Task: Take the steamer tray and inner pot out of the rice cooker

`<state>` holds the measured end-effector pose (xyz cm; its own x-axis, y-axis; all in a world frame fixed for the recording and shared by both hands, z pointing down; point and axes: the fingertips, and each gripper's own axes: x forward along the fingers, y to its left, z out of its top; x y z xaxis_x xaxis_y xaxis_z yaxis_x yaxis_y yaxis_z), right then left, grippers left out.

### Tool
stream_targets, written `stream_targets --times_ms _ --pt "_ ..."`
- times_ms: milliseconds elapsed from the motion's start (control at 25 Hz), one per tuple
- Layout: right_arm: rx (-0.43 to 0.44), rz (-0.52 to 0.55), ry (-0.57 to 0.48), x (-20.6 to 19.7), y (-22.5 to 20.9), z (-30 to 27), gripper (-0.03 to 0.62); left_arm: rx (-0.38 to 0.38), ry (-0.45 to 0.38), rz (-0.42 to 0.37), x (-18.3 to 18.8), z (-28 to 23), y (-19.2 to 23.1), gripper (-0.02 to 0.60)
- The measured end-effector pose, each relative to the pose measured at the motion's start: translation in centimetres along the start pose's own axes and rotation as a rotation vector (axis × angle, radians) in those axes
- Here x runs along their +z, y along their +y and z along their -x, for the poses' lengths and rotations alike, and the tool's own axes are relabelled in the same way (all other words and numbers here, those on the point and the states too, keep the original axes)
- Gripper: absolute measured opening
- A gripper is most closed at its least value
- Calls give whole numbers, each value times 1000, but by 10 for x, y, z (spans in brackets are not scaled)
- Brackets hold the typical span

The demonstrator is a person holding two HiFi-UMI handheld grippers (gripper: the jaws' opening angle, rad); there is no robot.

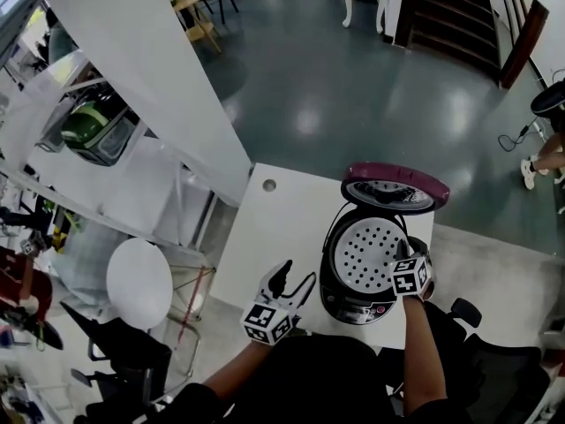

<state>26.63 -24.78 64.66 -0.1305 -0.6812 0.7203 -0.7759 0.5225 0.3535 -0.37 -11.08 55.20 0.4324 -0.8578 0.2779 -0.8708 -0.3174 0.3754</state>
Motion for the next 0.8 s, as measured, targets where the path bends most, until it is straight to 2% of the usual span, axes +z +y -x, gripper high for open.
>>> stream_targets --times_ms 240,600,800 --pt "24 -75 -119 16 -3 2 28 23 1 -9 0 -6 -10 253" --pt "104 -163 -187 22 -3 0 21 83 -6 -27 1 -9 -21 253" --pt "148 -249 -237 28 -7 5 18 117 -11 -25 -4 -4 -24 253"
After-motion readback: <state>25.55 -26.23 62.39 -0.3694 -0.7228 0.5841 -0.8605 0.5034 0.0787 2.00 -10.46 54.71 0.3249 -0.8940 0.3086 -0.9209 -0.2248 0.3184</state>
